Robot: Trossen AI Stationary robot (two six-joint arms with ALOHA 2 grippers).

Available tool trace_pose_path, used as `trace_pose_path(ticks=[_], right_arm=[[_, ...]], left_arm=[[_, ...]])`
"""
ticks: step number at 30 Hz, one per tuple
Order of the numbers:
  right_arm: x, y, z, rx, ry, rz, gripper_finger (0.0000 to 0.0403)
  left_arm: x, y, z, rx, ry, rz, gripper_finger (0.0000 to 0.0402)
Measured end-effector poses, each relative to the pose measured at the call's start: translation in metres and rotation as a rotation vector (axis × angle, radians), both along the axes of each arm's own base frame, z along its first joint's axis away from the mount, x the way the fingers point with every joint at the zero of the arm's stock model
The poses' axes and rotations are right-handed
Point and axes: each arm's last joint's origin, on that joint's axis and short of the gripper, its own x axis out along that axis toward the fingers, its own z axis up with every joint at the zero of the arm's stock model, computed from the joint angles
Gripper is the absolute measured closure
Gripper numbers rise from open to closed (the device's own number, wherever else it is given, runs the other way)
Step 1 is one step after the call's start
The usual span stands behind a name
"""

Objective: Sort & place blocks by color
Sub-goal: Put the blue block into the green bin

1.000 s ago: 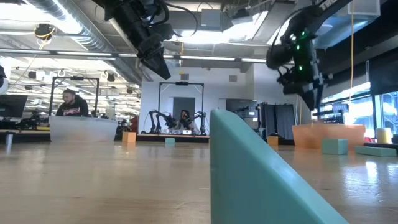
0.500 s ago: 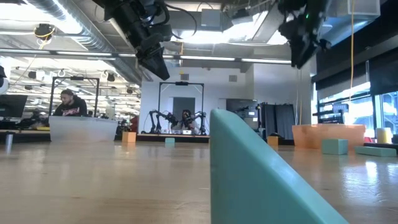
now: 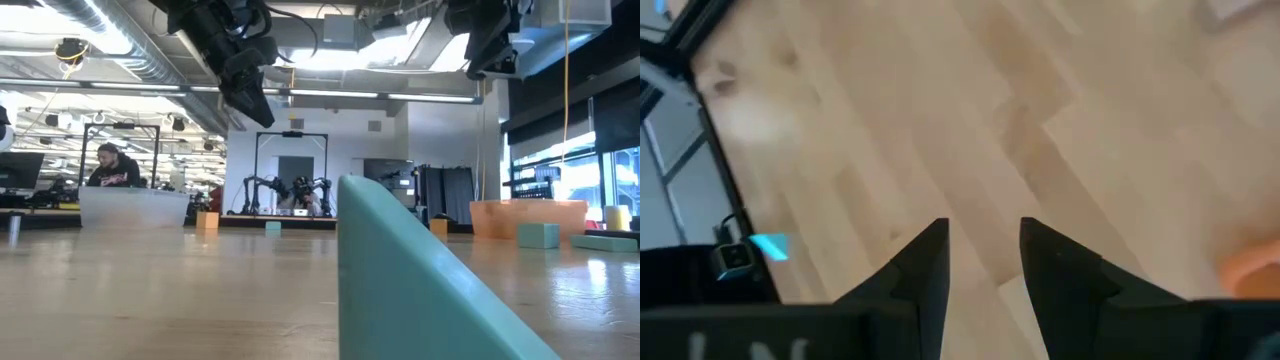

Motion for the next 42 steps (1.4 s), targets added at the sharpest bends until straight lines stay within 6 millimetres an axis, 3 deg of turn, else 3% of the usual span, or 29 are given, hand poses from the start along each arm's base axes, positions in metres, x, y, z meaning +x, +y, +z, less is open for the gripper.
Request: trace_pose_path(ticks=[5, 12, 20, 26, 34, 42], right_arm=[[0.004, 0.006, 0.0, 0.01, -0.003, 0.021, 0.0279], [0.009, 0.011, 0.002, -0.007, -0.03, 0.055, 0.0279], [0.018, 0.019, 0.004, -0.038, -0.085, 0.135, 0.0279], [0.034, 0.048, 0.005, -0.07, -0.136, 0.333, 0.0279], [0.081, 0.104, -0.004, -0.173, -0.248, 0.572, 0.0288], [0.101, 0.15, -0.028, -0.077, -0.109, 0.536, 0.0328]], left_arm=[[0.0, -0.001, 0.0, -0.024, -0.012, -0.021, 0.0248], [-0.006, 0.012, 0.0, -0.089, -0.046, 0.131, 0.0248], [-0.01, 0.002, -0.007, -0.147, 0.049, -0.076, 0.0248], [-0.014, -0.016, -0.014, -0.287, 0.118, -0.23, 0.0248], [-0.011, -0.04, -0.018, -0.331, 0.199, -0.309, 0.0248], [-0.01, -0.065, -0.021, -0.379, 0.271, -0.436, 0.0248]])
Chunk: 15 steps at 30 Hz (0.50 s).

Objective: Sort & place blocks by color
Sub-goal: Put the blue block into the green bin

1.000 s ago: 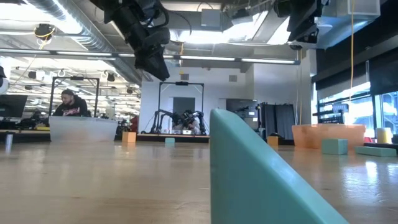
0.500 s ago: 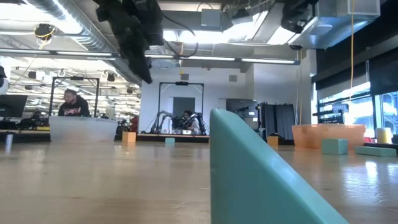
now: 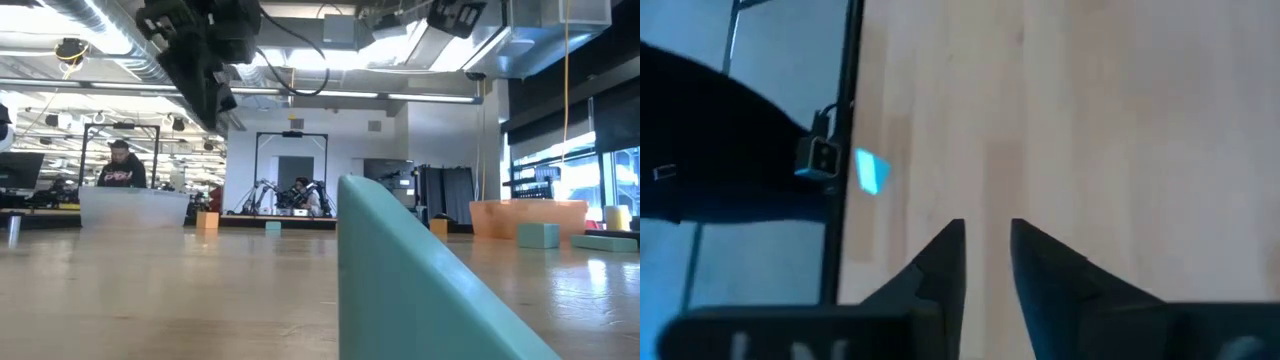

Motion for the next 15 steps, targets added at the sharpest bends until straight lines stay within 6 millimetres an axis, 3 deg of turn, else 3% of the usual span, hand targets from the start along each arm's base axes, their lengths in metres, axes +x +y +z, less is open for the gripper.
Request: trace_pose_path(ticks=[8, 15], right_arm=[[0.007, 0.024, -0.012, 0.074, 0.096, -0.046, 0.0398], [0.014, 0.026, -0.022, 0.146, 0.18, -0.115, 0.0361]], left_arm=[[-0.001, -0.028, 0.001, -0.071, 0.032, -0.11, 0.0248], [-0.012, -0.051, 0.019, -0.05, -0.008, -0.087, 0.0248]])
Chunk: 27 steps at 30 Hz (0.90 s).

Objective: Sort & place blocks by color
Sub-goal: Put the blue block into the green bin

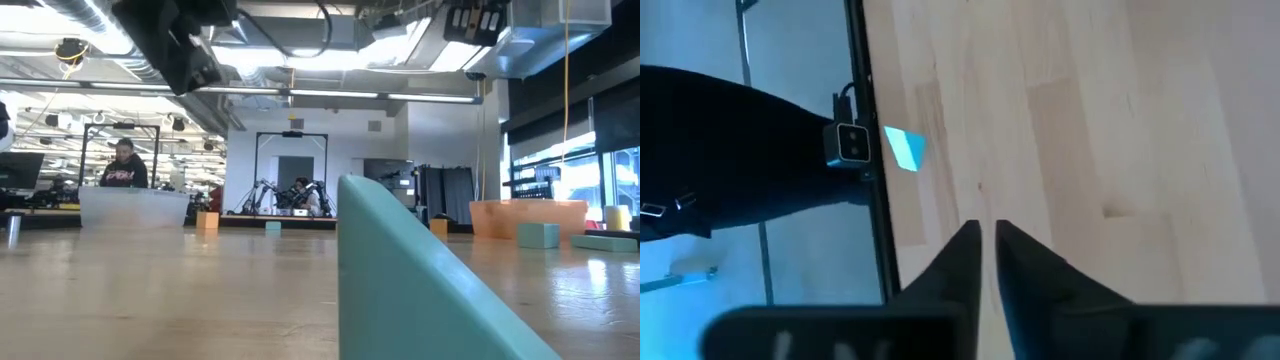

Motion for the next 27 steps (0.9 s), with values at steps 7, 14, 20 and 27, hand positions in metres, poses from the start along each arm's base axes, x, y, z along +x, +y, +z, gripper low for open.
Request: trace_pose_path(ticks=[7, 14, 20, 27], right_arm=[[0.007, 0.001, -0.01, -0.034, 0.011, 0.045, 0.0287], [0.02, 0.004, -0.03, -0.07, 0.049, 0.095, 0.0205], [0.039, 0.014, -0.053, -0.048, 0.056, 0.149, 0.0154], [0.051, 0.041, -0.064, 0.149, 0.071, 0.148, 0.0156]], left_arm=[[-0.018, -0.008, 0.02, 0.013, -0.031, 0.185, 0.0248], [-0.033, -0.023, 0.033, 0.002, -0.063, 0.27, 0.0248], [-0.042, -0.036, 0.039, -0.005, -0.082, 0.284, 0.0248], [-0.05, -0.052, 0.044, -0.01, -0.106, 0.251, 0.0248]])
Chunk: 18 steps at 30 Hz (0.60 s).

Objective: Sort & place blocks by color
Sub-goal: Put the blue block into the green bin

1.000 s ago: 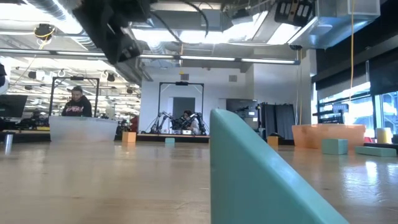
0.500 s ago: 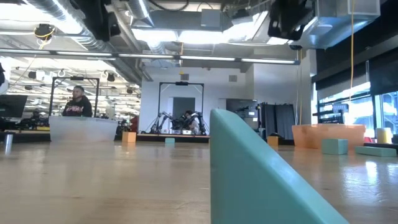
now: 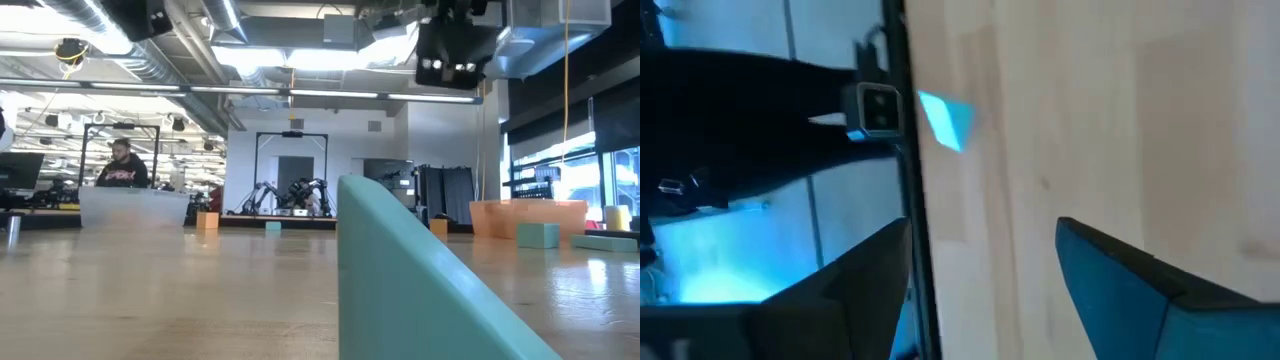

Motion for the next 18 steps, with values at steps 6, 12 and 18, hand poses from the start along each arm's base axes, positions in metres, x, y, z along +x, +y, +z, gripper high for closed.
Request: trace_pose_path(ticks=[6, 12, 18], right_arm=[[0.001, 0.038, 0.008, 0.002, -0.154, -0.013, 0.0157], [-0.003, 0.066, 0.014, -0.045, -0.234, -0.247, 0.0156], [-0.01, 0.095, 0.012, -0.08, -0.328, -0.362, 0.0156]], left_arm=[[-0.01, -0.01, 0.002, 0.015, -0.005, -0.053, 0.0248], [-0.023, -0.019, 0.007, 0.025, -0.014, -0.12, 0.0248], [-0.038, -0.024, 0.011, 0.04, -0.043, -0.167, 0.0248]])
